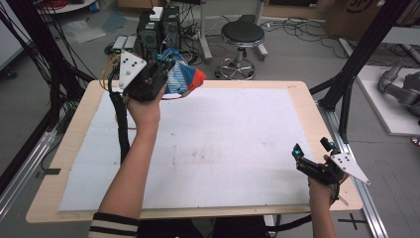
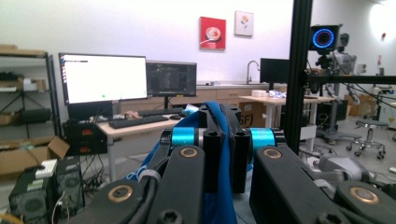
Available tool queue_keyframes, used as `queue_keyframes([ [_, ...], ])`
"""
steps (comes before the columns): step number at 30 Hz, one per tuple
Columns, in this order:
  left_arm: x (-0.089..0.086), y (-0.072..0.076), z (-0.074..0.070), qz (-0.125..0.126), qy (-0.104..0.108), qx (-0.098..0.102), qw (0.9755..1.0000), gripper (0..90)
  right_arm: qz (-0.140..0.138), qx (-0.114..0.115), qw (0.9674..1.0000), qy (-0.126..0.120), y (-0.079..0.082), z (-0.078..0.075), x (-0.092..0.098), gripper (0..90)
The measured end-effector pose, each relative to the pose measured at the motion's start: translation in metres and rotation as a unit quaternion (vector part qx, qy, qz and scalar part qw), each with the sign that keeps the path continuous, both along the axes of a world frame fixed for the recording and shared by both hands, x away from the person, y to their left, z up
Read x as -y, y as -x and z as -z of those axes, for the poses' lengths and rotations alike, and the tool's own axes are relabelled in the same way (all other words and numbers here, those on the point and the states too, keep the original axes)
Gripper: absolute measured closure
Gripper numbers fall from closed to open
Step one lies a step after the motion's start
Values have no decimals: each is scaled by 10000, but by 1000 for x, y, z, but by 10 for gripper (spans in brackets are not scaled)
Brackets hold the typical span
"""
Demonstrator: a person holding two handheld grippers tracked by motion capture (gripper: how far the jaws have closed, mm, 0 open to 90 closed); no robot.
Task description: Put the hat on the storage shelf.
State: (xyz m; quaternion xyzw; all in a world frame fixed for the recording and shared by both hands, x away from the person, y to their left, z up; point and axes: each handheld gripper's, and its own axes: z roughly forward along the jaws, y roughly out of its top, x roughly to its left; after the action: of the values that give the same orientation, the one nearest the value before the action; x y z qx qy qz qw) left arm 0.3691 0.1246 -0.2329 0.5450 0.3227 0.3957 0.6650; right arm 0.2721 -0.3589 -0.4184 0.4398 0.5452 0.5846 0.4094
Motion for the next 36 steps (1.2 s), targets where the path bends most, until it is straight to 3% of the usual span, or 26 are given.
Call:
queue_keyframes([
  [1, -5, -3, -3, 83, 108, 2, 9999, 877, 26, -13, 10000, -5, 1, 0, 0, 16],
  [5, -14, -9, -8, 166, 160, 21, 9997, 877, 19, 18, 10000, 37, 5, 0, 0, 16],
  [12, -29, -17, -24, 139, 27, 64, 9999, 877, 52, 23, 10000, 76, 14, -2, 3, 16],
  [19, -43, -23, -39, 88, -43, 157, 9998, 877, -110, 35, 9997, 204, 14, -3, -6, 16],
  [25, -60, -31, -45, -85, -90, 184, 9998, 878, -173, -14, 9990, 414, 11, -1, -11, 16],
  [28, -68, -35, -46, -167, -61, 163, 9997, 878, -194, -41, 9988, 450, 9, 1, -11, 16],
  [31, -77, -43, -47, -347, -206, 166, 9990, 878, -228, -92, 9986, 461, 8, 3, -12, 16],
  [36, -87, -50, -48, -478, -170, 181, 9986, 878, -264, -103, 9985, 464, 7, 3, -13, 16],
])
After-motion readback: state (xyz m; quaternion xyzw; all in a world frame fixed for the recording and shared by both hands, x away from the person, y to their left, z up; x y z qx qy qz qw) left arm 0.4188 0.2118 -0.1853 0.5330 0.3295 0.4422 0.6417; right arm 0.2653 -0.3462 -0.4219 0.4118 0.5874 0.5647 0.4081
